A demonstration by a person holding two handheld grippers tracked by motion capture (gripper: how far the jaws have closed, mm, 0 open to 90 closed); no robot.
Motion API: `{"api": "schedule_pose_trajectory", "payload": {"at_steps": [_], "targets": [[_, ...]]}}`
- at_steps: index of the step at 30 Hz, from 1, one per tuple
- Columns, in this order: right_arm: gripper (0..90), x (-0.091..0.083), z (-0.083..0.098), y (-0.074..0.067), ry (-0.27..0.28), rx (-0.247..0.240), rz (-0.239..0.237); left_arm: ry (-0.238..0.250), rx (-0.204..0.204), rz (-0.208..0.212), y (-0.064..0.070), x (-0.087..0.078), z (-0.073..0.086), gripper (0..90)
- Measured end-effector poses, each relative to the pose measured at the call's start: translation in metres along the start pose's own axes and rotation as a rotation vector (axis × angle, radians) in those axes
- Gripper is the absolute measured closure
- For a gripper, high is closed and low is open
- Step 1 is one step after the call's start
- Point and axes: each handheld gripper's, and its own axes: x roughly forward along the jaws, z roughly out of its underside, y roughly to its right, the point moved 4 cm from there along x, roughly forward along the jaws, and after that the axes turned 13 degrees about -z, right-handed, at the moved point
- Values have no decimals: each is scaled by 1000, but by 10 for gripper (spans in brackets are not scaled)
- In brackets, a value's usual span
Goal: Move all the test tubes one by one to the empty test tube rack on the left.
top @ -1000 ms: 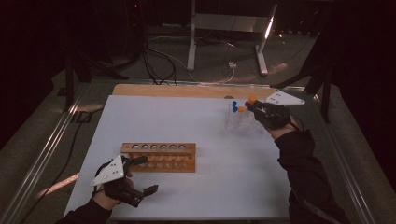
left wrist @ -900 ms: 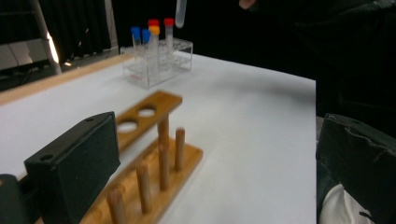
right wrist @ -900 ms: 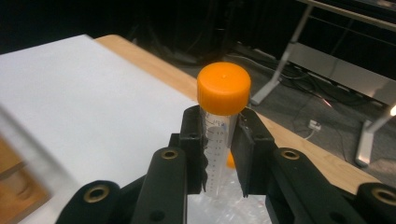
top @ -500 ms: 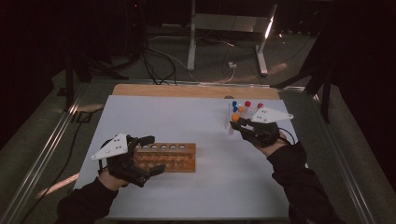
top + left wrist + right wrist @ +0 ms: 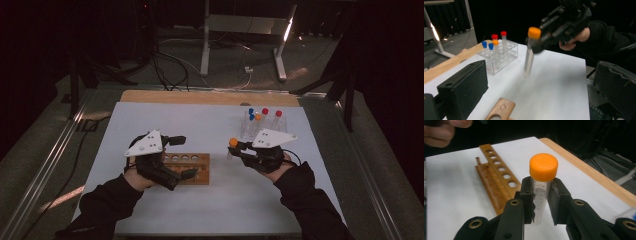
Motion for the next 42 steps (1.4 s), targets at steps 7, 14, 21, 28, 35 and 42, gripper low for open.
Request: {"api": "schedule_pose_trajectory", "payload": {"at_steps": [7,14,21,28,35,42], "targets": [[748,9,-3,-16,3,-20,-50,20,-13,22,9,17,-12,15],[748,19,-5,-28,4,-37,-96,30,4,45,21,29,-19,92],[748,26,-6,-35,0,-47,-123,16,43,42,28,37,-15,338],[748,27,-8,-38,4,-50,-137,12,64,28,27,39,-12,548],[748,27,-11,-40,4,-53,-137,23,73,6,25,40,-13,703],[744,27,-14,-39,9,-48,-132,28,102,-3,24,39,-16,716]]}}
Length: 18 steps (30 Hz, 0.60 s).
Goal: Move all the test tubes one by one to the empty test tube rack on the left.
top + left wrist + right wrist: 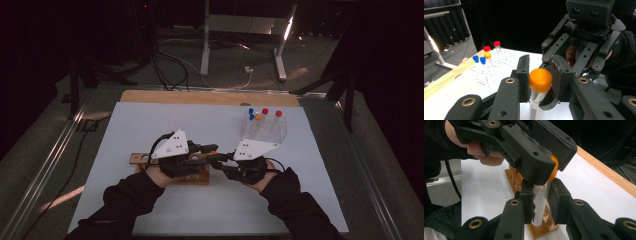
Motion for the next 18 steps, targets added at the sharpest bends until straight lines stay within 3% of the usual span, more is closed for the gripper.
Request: {"api": "schedule_pose_trajectory", "payload": {"at_steps": [3,13,18], "targets": [[672,-1,-1,0,10,9,-2,2,0,2,-1,0,-2,717],[187,-17,2,12,94,57,33,6,-5,-68,-23,-10,-7,718],[85,-22,3,14,114,74,23,7,-20,-118,-37,-14,-4,719]]}}
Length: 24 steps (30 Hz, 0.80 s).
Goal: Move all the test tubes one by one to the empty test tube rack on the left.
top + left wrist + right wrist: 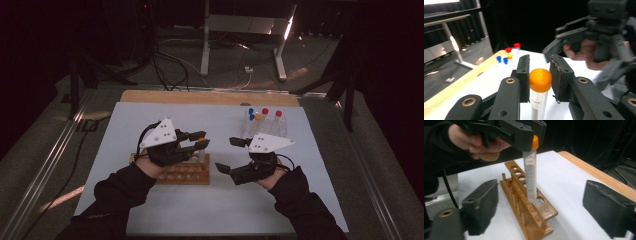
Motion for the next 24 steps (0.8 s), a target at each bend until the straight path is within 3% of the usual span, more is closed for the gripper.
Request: {"api": "schedule_pose_trajectory", "payload": {"at_steps": [5,9,14,24], "targets": [[23,-3,3,1,10,9,-7,4,-42,-40,-15,2,8,719],[11,-4,6,3,15,-13,10,-12,-62,-70,-24,5,19,719],[11,-5,10,6,-1,-26,40,-23,-82,-75,-27,9,30,718],[11,-5,21,9,-6,8,31,-45,-113,-89,-26,20,53,719]]}}
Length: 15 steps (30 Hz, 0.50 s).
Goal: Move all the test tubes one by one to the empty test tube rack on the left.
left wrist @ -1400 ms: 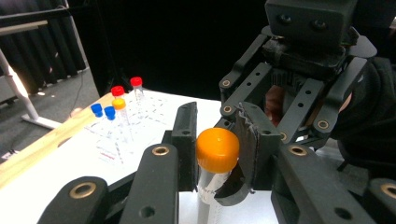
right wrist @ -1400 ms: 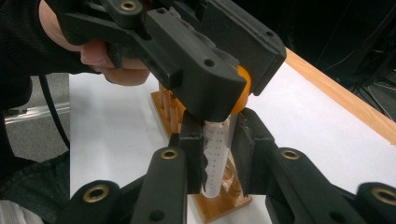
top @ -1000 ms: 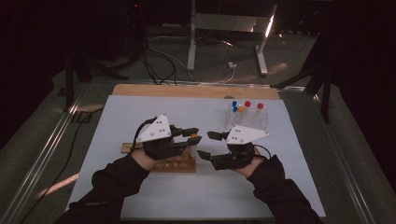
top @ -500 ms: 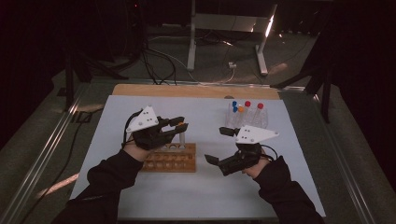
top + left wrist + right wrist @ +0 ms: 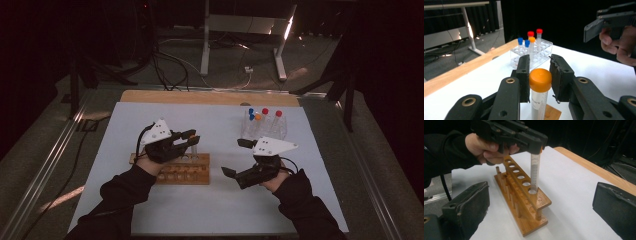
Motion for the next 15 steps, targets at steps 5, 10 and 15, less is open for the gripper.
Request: {"api": "schedule_pose_trajectory", "payload": {"at_steps": [5,10,15], "targets": [[11,-1,3,1,0,4,5,-10,-12,-5,2,4,11,719],[11,-2,4,0,0,4,7,-26,-31,-5,3,8,21,719],[11,-3,6,1,5,9,7,-50,-37,-4,5,11,29,718]]}}
